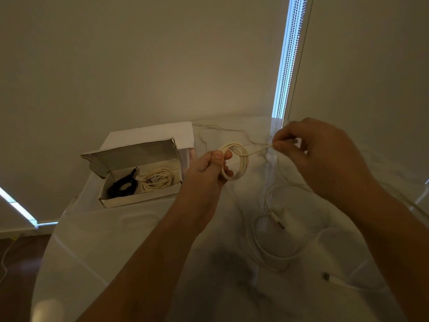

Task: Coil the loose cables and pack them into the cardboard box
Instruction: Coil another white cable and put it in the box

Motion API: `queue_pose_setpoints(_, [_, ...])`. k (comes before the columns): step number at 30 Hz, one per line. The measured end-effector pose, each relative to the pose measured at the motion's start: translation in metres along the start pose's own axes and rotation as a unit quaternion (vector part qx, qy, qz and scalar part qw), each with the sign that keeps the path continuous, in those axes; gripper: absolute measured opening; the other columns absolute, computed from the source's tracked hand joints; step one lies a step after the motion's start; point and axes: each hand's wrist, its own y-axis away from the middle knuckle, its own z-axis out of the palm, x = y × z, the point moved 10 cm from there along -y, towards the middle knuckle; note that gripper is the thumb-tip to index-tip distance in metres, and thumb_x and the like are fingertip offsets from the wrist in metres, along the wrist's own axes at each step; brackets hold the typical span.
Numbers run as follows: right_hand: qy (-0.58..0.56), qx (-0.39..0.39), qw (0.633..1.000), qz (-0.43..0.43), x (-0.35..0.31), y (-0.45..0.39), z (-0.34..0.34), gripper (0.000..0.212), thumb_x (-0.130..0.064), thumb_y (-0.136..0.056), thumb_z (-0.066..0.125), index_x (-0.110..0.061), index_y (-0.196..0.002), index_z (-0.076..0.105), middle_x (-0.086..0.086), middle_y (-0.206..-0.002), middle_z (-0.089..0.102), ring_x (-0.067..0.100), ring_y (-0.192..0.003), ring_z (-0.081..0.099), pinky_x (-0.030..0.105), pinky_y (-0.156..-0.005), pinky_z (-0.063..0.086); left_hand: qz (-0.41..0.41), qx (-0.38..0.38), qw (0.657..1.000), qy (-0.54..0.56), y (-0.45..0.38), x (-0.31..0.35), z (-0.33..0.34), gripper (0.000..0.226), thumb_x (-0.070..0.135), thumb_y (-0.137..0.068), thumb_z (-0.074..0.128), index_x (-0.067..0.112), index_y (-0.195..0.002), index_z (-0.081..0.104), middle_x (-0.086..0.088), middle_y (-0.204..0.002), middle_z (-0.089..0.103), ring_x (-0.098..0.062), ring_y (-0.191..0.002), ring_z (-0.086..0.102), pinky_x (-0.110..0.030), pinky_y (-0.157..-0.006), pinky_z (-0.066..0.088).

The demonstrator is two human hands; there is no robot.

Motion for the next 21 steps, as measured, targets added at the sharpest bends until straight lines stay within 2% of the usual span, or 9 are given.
queue_pose_setpoints(2, [0.023, 0.034, 0.999, -0.009, 0.005, -0.002, -0.013, 0.009, -0.03, -0.093, 0.063, -0.026, -0.095, 0.07, -0.012, -0.085, 0.058, 0.004, -0.073, 0.043, 0.012, -0.065, 0.029, -0.001, -0.009, 1.0, 0.002, 0.001, 0.002, 0.003, 0.029, 0.015, -0.105, 0.045, 0.009, -0.091, 0.07, -0.005, -0.093, 0.063, -0.012, -0.079, 0.054, -0.03, -0.087, 0.051])
queue_pose_setpoints(4, [0.045, 0.066, 0.997, -0.015, 0.007, -0.003, -0.024, 0.009, -0.03, -0.094, 0.063, -0.026, -0.096, 0.07, -0.012, -0.087, 0.057, 0.01, -0.079, 0.046, 0.023, -0.067, 0.033, 0.003, -0.023, 1.0, -0.007, 0.003, 0.003, 0.008, 0.029, 0.016, -0.105, 0.045, 0.009, -0.091, 0.071, -0.007, -0.095, 0.063, -0.012, -0.08, 0.054, -0.028, -0.084, 0.051])
queue_pose_setpoints(7, [0.063, 0.104, 0.992, -0.02, 0.007, -0.001, -0.034, 0.01, -0.031, -0.094, 0.063, -0.026, -0.098, 0.07, -0.009, -0.091, 0.06, 0.02, -0.084, 0.053, 0.043, -0.074, 0.044, 0.012, -0.04, 0.999, -0.028, 0.006, 0.005, 0.015, 0.03, 0.018, -0.105, 0.045, 0.012, -0.092, 0.072, -0.01, -0.097, 0.061, -0.013, -0.082, 0.054, -0.031, -0.09, 0.05])
queue_pose_setpoints(10, [0.082, 0.114, 0.99, -0.028, 0.006, -0.001, -0.034, 0.011, -0.032, -0.095, 0.062, -0.025, -0.1, 0.069, -0.003, -0.097, 0.066, 0.026, -0.087, 0.056, 0.05, -0.078, 0.046, 0.015, -0.03, 0.999, -0.011, 0.007, 0.008, 0.015, 0.03, 0.017, -0.105, 0.045, 0.012, -0.091, 0.071, -0.006, -0.092, 0.063, -0.011, -0.079, 0.055, -0.032, -0.09, 0.05])
queue_pose_setpoints(13, [0.106, 0.108, 0.988, -0.034, 0.004, -0.001, -0.029, 0.014, -0.033, -0.095, 0.061, -0.026, -0.103, 0.07, 0.0, -0.098, 0.068, 0.029, -0.089, 0.057, 0.048, -0.078, 0.046, 0.015, -0.028, 0.999, 0.032, 0.007, 0.01, 0.014, 0.031, 0.015, -0.105, 0.045, 0.01, -0.089, 0.071, 0.0, -0.085, 0.066, -0.007, -0.075, 0.058, -0.029, -0.088, 0.052])
queue_pose_setpoints(16, [0.139, 0.093, 0.985, -0.034, 0.003, 0.002, -0.02, 0.018, -0.033, -0.095, 0.061, -0.03, -0.109, 0.072, 0.0, -0.096, 0.069, 0.03, -0.088, 0.055, 0.039, -0.076, 0.039, 0.012, -0.023, 0.998, 0.06, 0.007, 0.011, 0.011, 0.029, 0.017, -0.104, 0.045, 0.01, -0.092, 0.07, 0.001, -0.089, 0.067, -0.006, -0.075, 0.061, -0.028, -0.09, 0.053])
queue_pose_setpoints(21, [0.156, 0.062, 0.985, -0.033, 0.0, 0.005, 0.002, 0.013, -0.028, -0.094, 0.063, -0.025, -0.102, 0.072, 0.001, -0.091, 0.068, 0.025, -0.084, 0.053, 0.03, -0.074, 0.03, 0.007, -0.02, 0.994, 0.107, 0.007, 0.011, 0.009, 0.027, 0.018, -0.104, 0.045, 0.007, -0.096, 0.069, 0.001, -0.09, 0.07, -0.009, -0.081, 0.062, -0.027, -0.091, 0.053])
